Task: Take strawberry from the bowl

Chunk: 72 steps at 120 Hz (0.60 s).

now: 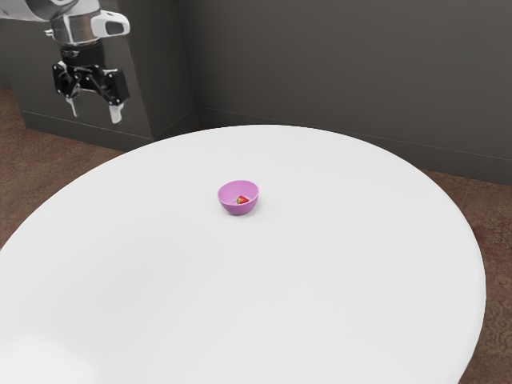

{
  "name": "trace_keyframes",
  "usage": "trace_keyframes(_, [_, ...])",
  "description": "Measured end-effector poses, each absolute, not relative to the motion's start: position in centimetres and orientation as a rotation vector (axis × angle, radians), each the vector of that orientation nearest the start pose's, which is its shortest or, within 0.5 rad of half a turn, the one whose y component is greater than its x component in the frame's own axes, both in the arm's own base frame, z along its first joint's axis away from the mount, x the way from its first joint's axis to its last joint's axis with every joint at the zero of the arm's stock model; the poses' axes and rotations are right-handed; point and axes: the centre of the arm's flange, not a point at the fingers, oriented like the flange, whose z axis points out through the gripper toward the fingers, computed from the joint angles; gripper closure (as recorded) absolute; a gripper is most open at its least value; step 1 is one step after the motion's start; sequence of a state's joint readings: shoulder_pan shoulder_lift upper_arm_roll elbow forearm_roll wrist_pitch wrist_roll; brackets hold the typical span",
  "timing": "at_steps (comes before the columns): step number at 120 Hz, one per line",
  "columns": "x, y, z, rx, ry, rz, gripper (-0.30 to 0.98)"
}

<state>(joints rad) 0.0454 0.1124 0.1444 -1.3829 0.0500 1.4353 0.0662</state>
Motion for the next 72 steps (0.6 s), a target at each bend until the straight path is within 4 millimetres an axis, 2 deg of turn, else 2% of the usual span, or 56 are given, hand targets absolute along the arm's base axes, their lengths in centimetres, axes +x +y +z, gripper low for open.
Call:
trace_keyframes(23, [56.8,9.2,63.8,-3.084,-0.145,0.102,0.00])
trace_keyframes(28, [57.1,7.3,64.3,-3.084,-0.093,0.081,0.00])
trace_keyframes(36, [58.4,2.7,66.2,-3.076,0.028,-0.004,0.00])
trace_keyframes(40, [59.6,1.1,66.1,-3.069,0.067,-0.029,0.00])
trace_keyframes(47, [63.2,0.3,63.4,-3.052,0.096,-0.038,0.00])
trace_keyframes(53, [66.0,0.6,59.9,-3.042,0.105,-0.018,0.00])
trace_keyframes(61, [68.9,2.9,54.3,-3.039,0.086,0.038,0.00])
trace_keyframes(72, [71.3,6.5,47.7,-3.064,0.067,0.095,0.00])
